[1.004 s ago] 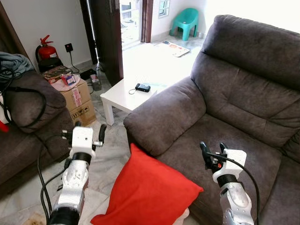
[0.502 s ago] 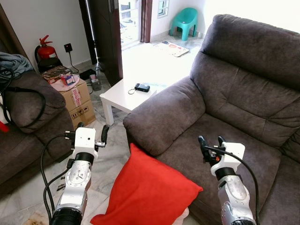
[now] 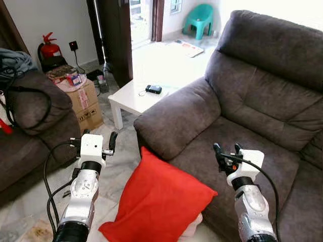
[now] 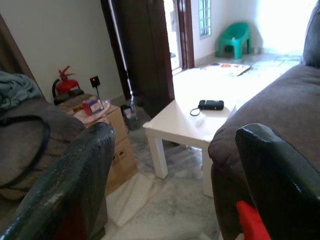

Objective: Move the pillow to the sofa from floor

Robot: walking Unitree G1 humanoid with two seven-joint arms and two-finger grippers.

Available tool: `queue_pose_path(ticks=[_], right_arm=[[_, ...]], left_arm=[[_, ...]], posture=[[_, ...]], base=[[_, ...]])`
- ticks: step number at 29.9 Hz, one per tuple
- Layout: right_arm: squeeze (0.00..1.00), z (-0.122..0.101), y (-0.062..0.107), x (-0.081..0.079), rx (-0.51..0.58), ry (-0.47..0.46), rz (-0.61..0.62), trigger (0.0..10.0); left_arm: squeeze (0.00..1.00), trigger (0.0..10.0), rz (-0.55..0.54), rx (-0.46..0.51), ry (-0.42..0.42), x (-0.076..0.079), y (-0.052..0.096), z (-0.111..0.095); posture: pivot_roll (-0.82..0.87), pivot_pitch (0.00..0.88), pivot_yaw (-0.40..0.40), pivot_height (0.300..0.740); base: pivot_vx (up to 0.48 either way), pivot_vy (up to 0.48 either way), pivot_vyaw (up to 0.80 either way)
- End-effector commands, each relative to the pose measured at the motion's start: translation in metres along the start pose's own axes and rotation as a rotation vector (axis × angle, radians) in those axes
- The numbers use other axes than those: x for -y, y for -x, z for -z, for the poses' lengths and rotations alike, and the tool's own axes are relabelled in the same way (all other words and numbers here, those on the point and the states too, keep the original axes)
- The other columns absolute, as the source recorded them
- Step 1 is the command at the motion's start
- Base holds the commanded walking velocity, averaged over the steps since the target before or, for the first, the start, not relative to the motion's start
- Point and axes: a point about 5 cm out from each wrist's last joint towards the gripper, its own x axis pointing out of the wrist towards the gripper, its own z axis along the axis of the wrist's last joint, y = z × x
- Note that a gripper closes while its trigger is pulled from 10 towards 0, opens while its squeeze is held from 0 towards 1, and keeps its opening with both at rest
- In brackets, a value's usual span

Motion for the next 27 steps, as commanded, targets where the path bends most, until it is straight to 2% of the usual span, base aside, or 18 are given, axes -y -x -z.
queue_pose_path(ticks=[1, 16, 27], right_arm=[[0.0, -0.0062, -0.004, -0.0005, 0.017, -0.004, 0.0, 10.0], [0.0, -0.0058, -0.005, -0.0019, 0.005, -0.005, -0.009, 10.0], [0.0, -0.0078, -0.0062, -0.0034, 0.004, 0.034, -0.034, 10.0]], left_arm=[[0.0, 10.0, 0.002, 0.012, -0.004, 0.0006, -0.0026, -0.0053], [0.0, 10.0, 0.003, 0.006, -0.005, 0.0018, -0.0037, -0.0057], [0.0, 10.0, 0.003, 0.004, 0.002, 0.0025, -0.0038, -0.006]], posture=[[0.01, 0.0, -0.053, 0.732], [0.01, 0.0, -0.055, 0.732], [0.01, 0.0, -0.057, 0.732]], base=[[0.0, 0.0, 0.0], [0.0, 0.0, 0.0], [0.0, 0.0, 0.0]])
